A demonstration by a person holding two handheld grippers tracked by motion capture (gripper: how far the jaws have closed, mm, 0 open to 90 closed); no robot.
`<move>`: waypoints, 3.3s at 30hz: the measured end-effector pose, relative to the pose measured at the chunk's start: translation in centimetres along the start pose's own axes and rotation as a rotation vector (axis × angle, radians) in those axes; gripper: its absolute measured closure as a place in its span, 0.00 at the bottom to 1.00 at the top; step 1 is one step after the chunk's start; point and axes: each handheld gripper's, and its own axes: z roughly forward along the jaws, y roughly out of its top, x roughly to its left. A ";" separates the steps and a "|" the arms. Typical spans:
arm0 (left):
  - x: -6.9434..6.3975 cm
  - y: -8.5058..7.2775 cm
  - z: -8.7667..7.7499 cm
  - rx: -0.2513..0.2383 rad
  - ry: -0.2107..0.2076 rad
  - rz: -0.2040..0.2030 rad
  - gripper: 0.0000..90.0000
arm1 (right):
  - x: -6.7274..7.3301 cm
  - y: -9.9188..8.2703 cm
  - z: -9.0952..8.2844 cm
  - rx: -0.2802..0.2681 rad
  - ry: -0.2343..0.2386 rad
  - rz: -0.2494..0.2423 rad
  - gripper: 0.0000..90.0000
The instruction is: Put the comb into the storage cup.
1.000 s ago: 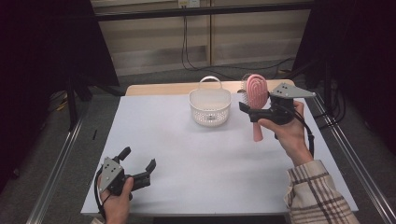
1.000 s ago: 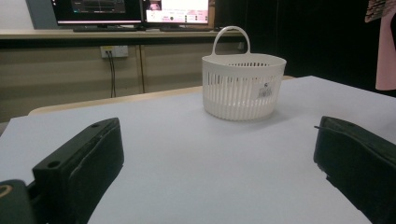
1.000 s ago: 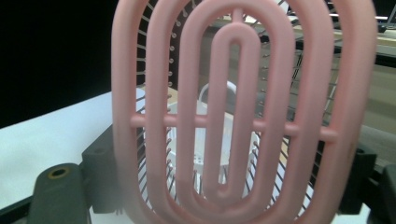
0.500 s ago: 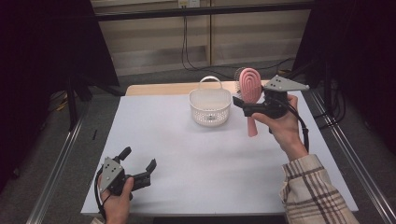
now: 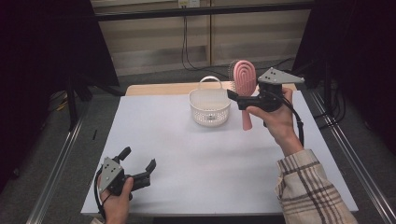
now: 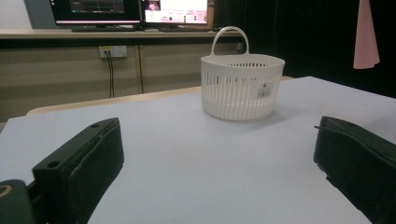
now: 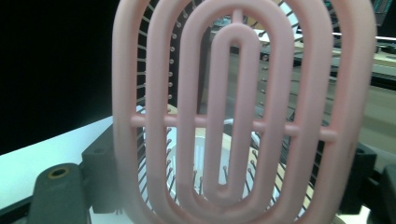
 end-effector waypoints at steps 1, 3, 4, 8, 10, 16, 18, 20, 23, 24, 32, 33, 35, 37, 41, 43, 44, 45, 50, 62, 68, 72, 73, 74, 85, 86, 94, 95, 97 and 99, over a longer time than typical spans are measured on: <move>0.0 0.0 0.0 0.004 -0.008 0.000 0.02 | 0.0 0.1 0.1 0.002 -0.002 -0.004 0.21; -0.1 0.0 0.0 0.001 -0.014 0.001 0.02 | 0.0 0.2 0.2 0.000 0.002 -0.003 0.21; 0.0 0.0 0.1 0.003 -0.015 0.002 0.02 | 0.0 0.3 0.3 -0.002 0.002 -0.002 0.21; -0.1 -0.1 0.1 0.007 -0.016 0.001 0.02 | -0.2 0.6 0.7 -0.012 -0.005 0.005 0.21; -0.1 0.0 0.1 0.006 -0.019 0.008 0.02 | -0.3 0.8 0.9 -0.016 -0.011 0.008 0.21; -0.1 0.0 0.1 0.009 -0.016 0.004 0.02 | -0.6 1.1 1.5 -0.027 -0.021 0.008 0.21; -0.1 0.0 0.1 0.008 -0.017 0.005 0.02 | -0.7 1.2 1.7 -0.027 -0.023 0.010 0.21; -0.1 0.0 0.1 0.011 -0.016 0.009 0.02 | -0.8 1.3 1.9 -0.034 -0.026 0.011 0.21; -0.1 0.0 0.1 0.007 -0.016 0.003 0.02 | -0.8 1.5 2.1 -0.040 -0.027 0.008 0.21; -0.1 0.0 0.1 0.007 -0.016 0.003 0.02 | -0.8 1.6 2.1 -0.044 -0.030 0.008 0.21; 0.0 0.0 0.0 0.010 -0.014 0.010 0.02 | -1.4 1.8 2.8 -0.055 -0.031 0.028 0.21; -0.1 0.0 0.0 0.008 -0.014 0.010 0.02 | -1.5 1.8 2.9 -0.054 -0.037 0.028 0.21; -0.1 0.0 0.0 0.010 -0.015 0.012 0.02 | -1.4 1.9 3.0 -0.056 -0.033 0.032 0.21; -0.1 0.0 0.1 0.009 -0.015 0.012 0.02 | -1.4 2.1 3.1 -0.055 -0.039 0.028 0.21; -0.1 0.0 0.0 0.010 -0.015 0.013 0.02 | -1.5 2.4 3.5 -0.065 -0.033 0.036 0.21; 0.0 0.0 0.0 0.012 -0.015 0.016 0.02 | -1.5 2.4 3.7 -0.077 -0.025 0.050 0.21; 0.0 0.0 0.0 0.011 -0.016 0.013 0.02 | -1.5 2.5 3.8 -0.083 -0.031 0.048 0.21; 0.0 0.0 0.0 0.011 -0.016 0.014 0.02 | -1.6 2.5 3.9 -0.085 -0.034 0.051 0.21; 0.0 -0.1 0.0 0.012 -0.016 0.008 0.02 | -1.7 3.0 4.5 -0.082 -0.042 0.047 0.21; 0.0 0.0 0.0 0.006 -0.018 0.003 0.02 | -2.1 3.2 5.9 -0.088 -0.066 0.050 0.21; 0.0 0.0 0.0 0.006 -0.017 0.005 0.02 | -2.1 3.3 6.6 -0.086 -0.073 0.040 0.21; 0.0 0.0 0.0 0.006 -0.017 0.004 0.02 | -2.2 3.6 7.2 -0.091 -0.077 0.038 0.21; 0.0 0.0 0.0 0.007 -0.017 0.005 0.02 | -2.2 3.6 7.3 -0.092 -0.076 0.034 0.21; 0.1 0.0 0.0 0.008 -0.017 0.006 0.02 | -2.2 3.6 7.5 -0.091 -0.075 0.034 0.21; 0.1 0.0 0.0 0.005 -0.016 -0.007 0.02 | -2.0 3.3 9.1 -0.073 -0.084 0.031 0.21; 0.1 0.0 0.0 0.005 -0.017 -0.007 0.02 | -2.0 3.3 9.3 -0.073 -0.081 0.036 0.21; 0.2 0.0 0.0 0.012 -0.017 0.000 0.02 | -1.9 2.8 10.4 -0.075 -0.072 0.051 0.21; 0.2 0.0 0.0 0.008 -0.017 -0.003 0.02 | -1.9 2.8 10.5 -0.078 -0.073 0.053 0.21; 0.2 0.0 0.0 0.012 -0.018 0.001 0.02 | -1.9 2.7 10.6 -0.081 -0.084 0.048 0.21; 0.2 0.0 0.0 0.013 -0.020 0.001 0.02 | -1.9 2.7 10.7 -0.081 -0.096 0.054 0.21</move>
